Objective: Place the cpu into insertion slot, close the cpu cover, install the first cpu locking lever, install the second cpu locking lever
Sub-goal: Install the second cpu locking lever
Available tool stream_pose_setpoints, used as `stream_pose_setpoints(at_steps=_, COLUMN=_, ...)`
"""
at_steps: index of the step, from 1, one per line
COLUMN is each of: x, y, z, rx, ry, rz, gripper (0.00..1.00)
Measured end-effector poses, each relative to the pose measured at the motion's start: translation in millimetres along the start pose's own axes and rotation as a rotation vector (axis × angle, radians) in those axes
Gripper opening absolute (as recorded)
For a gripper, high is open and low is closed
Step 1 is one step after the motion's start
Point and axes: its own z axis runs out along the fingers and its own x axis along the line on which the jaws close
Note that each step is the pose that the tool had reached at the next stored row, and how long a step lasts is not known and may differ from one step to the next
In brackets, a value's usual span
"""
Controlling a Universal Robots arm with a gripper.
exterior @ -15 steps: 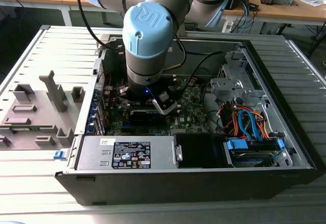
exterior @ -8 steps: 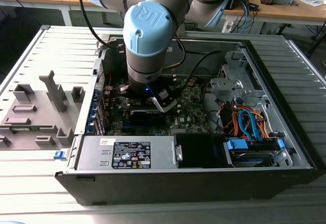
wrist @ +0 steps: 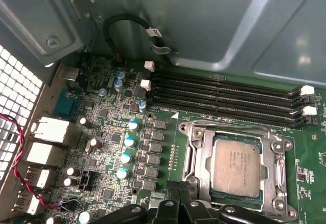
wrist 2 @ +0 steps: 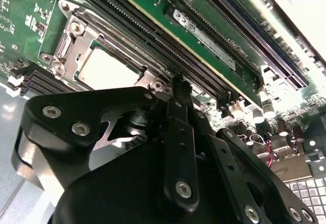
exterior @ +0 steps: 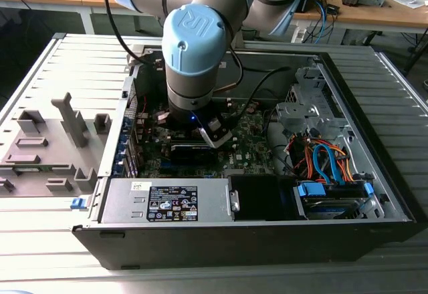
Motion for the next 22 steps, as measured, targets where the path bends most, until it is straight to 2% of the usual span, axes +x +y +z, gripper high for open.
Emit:
stream_pose_setpoints(at_steps=1, x=0.0, y=-0.1, z=0.2, rx=0.0009, ry=0.0001, rz=0.000, gripper=0.11)
stream_pose_setpoints(at_steps=3, x=0.0, y=-0.4, z=0.5, rx=0.0079, ry=0.0011, rz=0.000, gripper=0.11)
stream_pose_setpoints(at_steps=7, x=0.1, y=-0.7, z=0.2, rx=0.0117, ry=0.0018, rz=0.000, gripper=0.11)
stream_pose_setpoints(at_steps=11, x=-0.2, y=3.0, z=-10.3, rx=0.0137, ry=0.0021, rz=0.000, gripper=0.11)
stream_pose_setpoints(at_steps=13, x=-1.9, y=3.7, z=-12.1, rx=0.0139, ry=0.0029, rz=0.001, gripper=0.11)
stream_pose_setpoints(at_steps=15, x=-11.5, y=7.4, z=-10.8, rx=0.0141, ry=0.0126, rz=0.004, gripper=0.11)
stream_pose_setpoints(at_steps=16, x=-15.9, y=12.4, z=-8.9, rx=0.0187, ry=0.0169, rz=0.006, gripper=0.11)
stream_pose_setpoints(at_steps=17, x=-18.2, y=17.3, z=-7.1, rx=0.0261, ry=0.0188, rz=0.006, gripper=0.11)
stream_pose_setpoints(at_steps=18, x=-20.8, y=25.3, z=-4.3, rx=0.0531, ry=0.0235, rz=0.007, gripper=0.11)
stream_pose_setpoints(at_steps=20, x=-22.4, y=31.3, z=-2.1, rx=0.0862, ry=0.0288, rz=0.009, gripper=0.11)
stream_pose_setpoints(at_steps=21, x=-23.1, y=34.7, z=-0.9, rx=0.1104, ry=0.0328, rz=0.010, gripper=0.11)
stream_pose_setpoints(at_steps=22, x=-23.5, y=37.0, z=-0.1, rx=0.1281, ry=0.0356, rz=0.010, gripper=0.11)
